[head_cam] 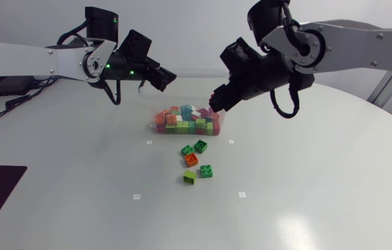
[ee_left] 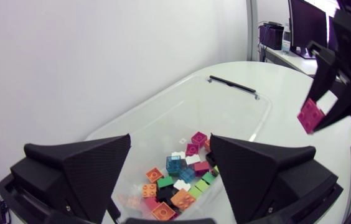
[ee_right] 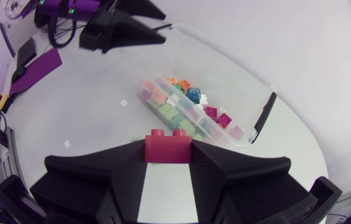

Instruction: Place the duplo bricks in the container

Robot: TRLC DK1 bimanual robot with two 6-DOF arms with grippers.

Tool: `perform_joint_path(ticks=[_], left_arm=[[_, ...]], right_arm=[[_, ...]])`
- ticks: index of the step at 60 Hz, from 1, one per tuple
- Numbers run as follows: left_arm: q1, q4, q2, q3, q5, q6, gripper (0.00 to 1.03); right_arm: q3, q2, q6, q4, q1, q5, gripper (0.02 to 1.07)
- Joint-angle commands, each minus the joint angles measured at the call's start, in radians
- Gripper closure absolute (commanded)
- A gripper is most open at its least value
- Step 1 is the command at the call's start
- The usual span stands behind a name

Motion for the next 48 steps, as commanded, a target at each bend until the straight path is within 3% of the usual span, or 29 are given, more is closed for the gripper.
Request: perform_joint_path(ticks=[1, 18, 35, 48], left_arm=[[0.007, 0.036, -0.105, -0.102, 0.029, 0.035, 0.05], [0.011, -0.007, -0.306, -0.332, 0.164, 0.197, 0.05], [-0.015, -0.088, -0.363, -0.432, 0.221, 0.366, 0.06], [-0.082, -0.153, -0.320, -0.474, 0.236, 0.496, 0.05]], right_arm=[[0.049, 0.027, 0.040, 0.025, -0.017, 0.005, 0.79], [0.187, 0.153, 0.082, 0.066, -0.046, 0.011, 0.79], [0.308, 0.263, 0.100, 0.075, -0.056, 0.020, 0.79], [0.411, 0.360, 0.118, 0.075, -0.068, 0.036, 0.79]])
